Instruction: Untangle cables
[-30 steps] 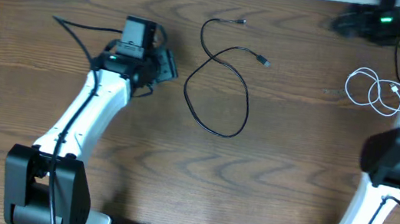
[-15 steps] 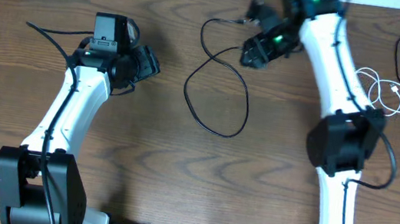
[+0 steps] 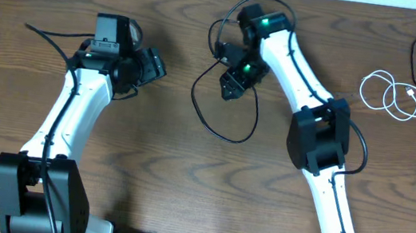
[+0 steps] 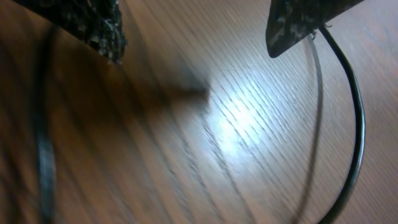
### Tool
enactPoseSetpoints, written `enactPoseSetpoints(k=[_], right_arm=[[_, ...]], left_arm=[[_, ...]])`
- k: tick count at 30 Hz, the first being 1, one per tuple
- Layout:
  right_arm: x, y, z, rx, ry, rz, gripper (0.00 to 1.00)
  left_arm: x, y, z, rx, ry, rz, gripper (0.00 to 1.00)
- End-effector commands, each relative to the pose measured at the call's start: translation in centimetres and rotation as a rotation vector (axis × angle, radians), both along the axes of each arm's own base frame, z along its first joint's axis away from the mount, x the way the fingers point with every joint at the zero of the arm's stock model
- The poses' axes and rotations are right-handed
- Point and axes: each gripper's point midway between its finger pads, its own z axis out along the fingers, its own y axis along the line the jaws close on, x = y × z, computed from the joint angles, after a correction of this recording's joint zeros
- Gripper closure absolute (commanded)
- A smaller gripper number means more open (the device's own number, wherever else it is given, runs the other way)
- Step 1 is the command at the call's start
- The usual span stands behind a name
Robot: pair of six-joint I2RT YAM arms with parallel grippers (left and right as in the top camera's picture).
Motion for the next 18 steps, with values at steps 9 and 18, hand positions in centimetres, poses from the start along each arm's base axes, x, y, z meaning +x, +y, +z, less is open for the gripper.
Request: enactPoseSetpoints(k=[9,18], right_arm=[[-0.9,1.4,-0.1,-0.077,-0.032,0.002,0.41],[-7.2,3.6,4.1,-0.072,0.08,0.104,0.42]], left_arm=[[0.4,1.4,1.2,0.001,-0.026,0.026,0.2],[0.3,4.0,1.1,0.013,-0.021,0.076,0.18]])
